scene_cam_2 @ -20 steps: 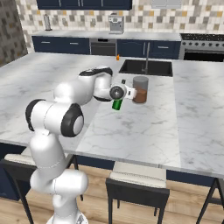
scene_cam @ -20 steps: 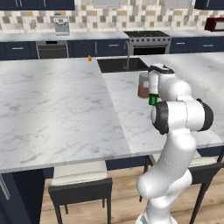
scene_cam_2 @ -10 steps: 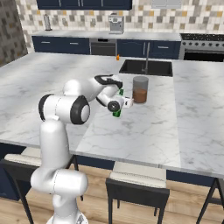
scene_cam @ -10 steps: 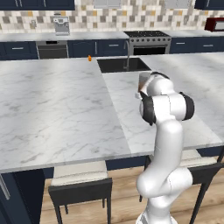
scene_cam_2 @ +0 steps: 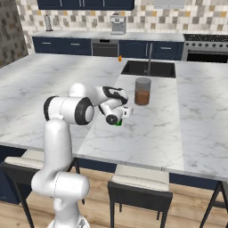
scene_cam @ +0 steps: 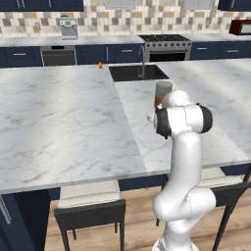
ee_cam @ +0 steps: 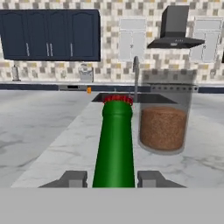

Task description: Open the cabinet directly in front. Then move the beer and the mug to the dining counter with the jar on it.

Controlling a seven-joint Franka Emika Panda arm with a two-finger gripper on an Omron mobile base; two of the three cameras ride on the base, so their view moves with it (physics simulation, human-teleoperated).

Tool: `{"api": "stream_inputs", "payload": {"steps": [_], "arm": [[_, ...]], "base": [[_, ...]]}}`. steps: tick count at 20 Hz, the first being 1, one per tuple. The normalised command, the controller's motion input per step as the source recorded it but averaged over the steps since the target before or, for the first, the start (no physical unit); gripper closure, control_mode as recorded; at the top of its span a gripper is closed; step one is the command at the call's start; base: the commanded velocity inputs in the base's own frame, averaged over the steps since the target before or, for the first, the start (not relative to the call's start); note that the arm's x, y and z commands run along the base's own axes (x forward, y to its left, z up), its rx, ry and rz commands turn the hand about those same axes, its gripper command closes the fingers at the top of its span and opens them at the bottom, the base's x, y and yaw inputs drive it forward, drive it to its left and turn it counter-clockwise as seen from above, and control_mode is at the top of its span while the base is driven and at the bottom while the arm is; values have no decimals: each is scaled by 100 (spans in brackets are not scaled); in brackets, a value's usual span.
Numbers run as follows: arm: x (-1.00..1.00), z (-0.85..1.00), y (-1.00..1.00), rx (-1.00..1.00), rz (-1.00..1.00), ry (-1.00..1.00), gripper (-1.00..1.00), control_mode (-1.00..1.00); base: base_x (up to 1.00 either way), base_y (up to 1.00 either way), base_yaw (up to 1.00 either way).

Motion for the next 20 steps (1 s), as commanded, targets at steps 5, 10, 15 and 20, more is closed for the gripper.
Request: {"api": "stream_inputs", "payload": {"steps": [5,10,15,20], "arm": [[0,-19,-1,0,0,-10,100,-100],[0,-29,-9,1,0,-22,100,-100],[0,-5,0,0,0,-9,100,-100],[0,-7,0,0,0,-10,100,-100]], "base": [[0,0,0],[0,0,0],[0,0,0],[0,0,0]]}}
